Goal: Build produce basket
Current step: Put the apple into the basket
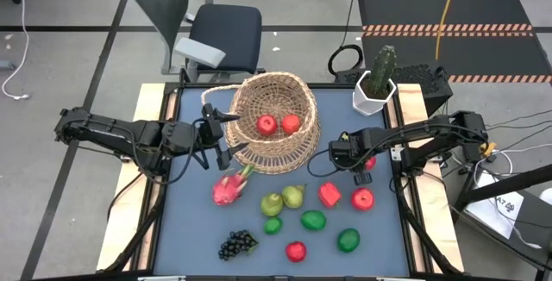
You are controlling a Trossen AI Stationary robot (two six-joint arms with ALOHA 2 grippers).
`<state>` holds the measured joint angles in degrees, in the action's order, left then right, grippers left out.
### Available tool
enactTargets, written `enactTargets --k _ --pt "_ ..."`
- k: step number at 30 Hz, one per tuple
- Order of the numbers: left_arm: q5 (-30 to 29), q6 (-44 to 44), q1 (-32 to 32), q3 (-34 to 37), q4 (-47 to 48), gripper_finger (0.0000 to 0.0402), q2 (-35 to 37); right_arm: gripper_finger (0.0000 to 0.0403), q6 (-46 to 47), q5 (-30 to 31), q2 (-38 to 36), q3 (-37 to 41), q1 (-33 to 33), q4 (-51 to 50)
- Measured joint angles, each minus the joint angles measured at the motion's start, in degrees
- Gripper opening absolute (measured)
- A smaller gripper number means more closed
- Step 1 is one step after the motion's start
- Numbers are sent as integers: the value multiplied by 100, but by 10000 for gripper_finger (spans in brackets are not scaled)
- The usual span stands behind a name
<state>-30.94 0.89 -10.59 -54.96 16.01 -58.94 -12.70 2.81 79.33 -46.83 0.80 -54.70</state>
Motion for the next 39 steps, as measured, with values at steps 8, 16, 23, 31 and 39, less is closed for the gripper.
enactTargets --k 8,16,23,31,39 --pt "0 -15 0 0 0 390 0 4 -10 35 -2 0 0 -4" --pt "0 -13 2 1 0 390 0 2 156 33 -4 -239 -2 1" --pt "0 -26 0 1 0 390 0 1 394 34 -4 -505 -2 9" --pt "0 -38 1 2 0 390 0 1 673 188 -4 -1088 -121 13" --pt "-2 -140 1 1 0 390 0 0 1089 205 -4 -1696 -375 47"
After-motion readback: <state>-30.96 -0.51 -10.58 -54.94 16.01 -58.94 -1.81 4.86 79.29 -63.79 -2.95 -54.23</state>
